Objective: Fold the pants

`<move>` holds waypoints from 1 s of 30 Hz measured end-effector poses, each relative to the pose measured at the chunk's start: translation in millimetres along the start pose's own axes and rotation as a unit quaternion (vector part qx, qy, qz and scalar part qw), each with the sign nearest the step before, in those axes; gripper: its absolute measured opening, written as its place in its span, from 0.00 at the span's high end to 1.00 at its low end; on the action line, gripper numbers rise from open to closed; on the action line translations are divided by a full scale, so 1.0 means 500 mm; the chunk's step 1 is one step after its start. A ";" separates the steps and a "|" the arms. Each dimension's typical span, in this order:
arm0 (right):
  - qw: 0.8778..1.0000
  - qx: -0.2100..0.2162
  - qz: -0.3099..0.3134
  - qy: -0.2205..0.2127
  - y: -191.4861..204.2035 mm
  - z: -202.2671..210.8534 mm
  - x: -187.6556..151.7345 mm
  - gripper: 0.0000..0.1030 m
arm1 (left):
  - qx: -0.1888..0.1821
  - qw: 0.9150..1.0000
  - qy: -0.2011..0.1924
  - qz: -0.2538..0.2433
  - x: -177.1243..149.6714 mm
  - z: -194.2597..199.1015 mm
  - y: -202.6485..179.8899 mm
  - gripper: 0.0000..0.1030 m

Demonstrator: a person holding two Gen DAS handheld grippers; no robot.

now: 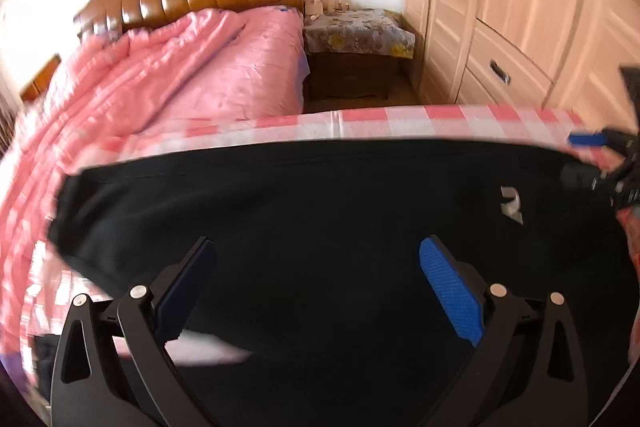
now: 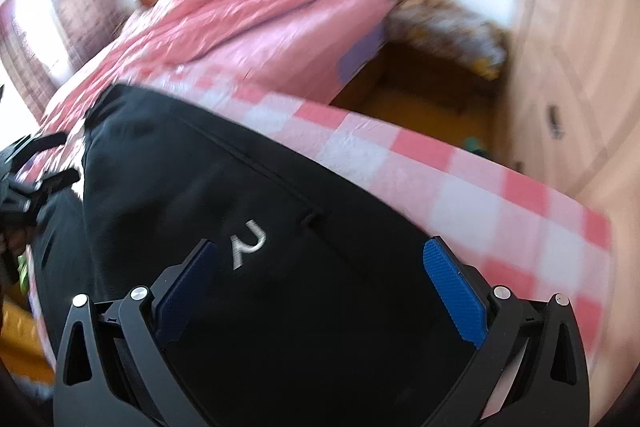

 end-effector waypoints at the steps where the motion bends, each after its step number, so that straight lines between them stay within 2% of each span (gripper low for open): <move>1: 1.000 0.009 0.000 0.012 -0.014 -0.020 0.004 0.04 | 0.002 1.000 -0.003 0.007 0.005 -0.023 0.000 0.01; 3: 0.999 0.036 -0.001 0.036 -0.032 -0.055 0.014 0.04 | -0.011 1.000 0.025 0.011 0.002 -0.068 -0.008 0.01; 5: 0.996 0.069 0.010 0.060 -0.040 -0.078 0.016 0.04 | -0.040 0.997 0.068 0.016 0.008 -0.116 -0.012 0.01; 7: 0.992 0.088 0.025 0.082 -0.044 -0.091 0.014 0.06 | -0.049 0.994 0.089 0.048 0.009 -0.148 -0.005 0.01; 10: 0.988 0.103 0.062 0.092 -0.040 -0.092 0.012 0.13 | -0.094 0.978 0.142 0.117 0.009 -0.196 0.006 0.02; 11: 0.988 0.106 0.063 0.093 -0.041 -0.093 0.014 0.14 | -0.116 0.969 0.161 0.148 0.011 -0.215 0.011 0.02; 12: 0.987 0.113 0.060 0.093 -0.045 -0.091 0.015 0.17 | -0.123 0.964 0.170 0.163 0.012 -0.223 0.014 0.02; 13: 0.987 0.118 0.058 0.090 -0.049 -0.088 0.015 0.27 | -0.128 0.959 0.177 0.181 0.016 -0.234 0.016 0.02; 14: 0.987 0.123 0.053 0.088 -0.054 -0.083 0.015 0.33 | -0.131 0.956 0.179 0.191 0.020 -0.239 0.017 0.02; 15: 0.986 0.131 0.050 0.091 -0.057 -0.084 0.015 0.44 | -0.135 0.952 0.182 0.204 0.026 -0.247 0.020 0.02; 16: 0.985 0.135 0.052 0.092 -0.057 -0.081 0.013 0.51 | -0.137 0.947 0.189 0.220 0.029 -0.255 0.020 0.02; 17: 0.984 0.138 0.058 0.094 -0.050 -0.079 0.011 0.53 | -0.140 0.942 0.198 0.234 0.030 -0.259 0.019 0.02; 19: 0.985 0.137 0.075 0.080 -0.031 -0.063 0.006 0.66 | -0.139 0.934 0.208 0.255 0.034 -0.270 0.010 0.02; 21: 0.987 0.122 0.098 0.047 -0.013 -0.030 0.002 0.79 | -0.118 0.933 0.209 0.270 0.038 -0.274 0.006 0.02; 22: 0.987 0.119 0.106 0.028 -0.004 -0.009 0.000 0.82 | -0.113 0.931 0.210 0.277 0.040 -0.274 0.006 0.02; 23: 0.986 0.120 0.113 0.007 0.008 0.015 -0.003 0.85 | -0.103 0.925 0.212 0.296 0.043 -0.276 0.010 0.02; 25: 0.983 0.108 0.145 -0.039 0.049 0.078 -0.016 0.86 | -0.089 0.921 0.209 0.316 0.045 -0.275 0.021 0.02; 30: 0.971 0.057 0.212 -0.096 0.147 0.181 -0.068 0.88 | -0.043 0.923 0.197 0.327 0.058 -0.262 0.044 0.02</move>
Point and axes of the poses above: each gripper's, at about its wrist camera, not at the fingertips, and z roughly against the way its jaws point, y to its left, x to its top, the point moved 2 cm from there along -z, roughly the way its jaws point, and after that the axes turned 12 degrees about -y, right-handed, at the moved point
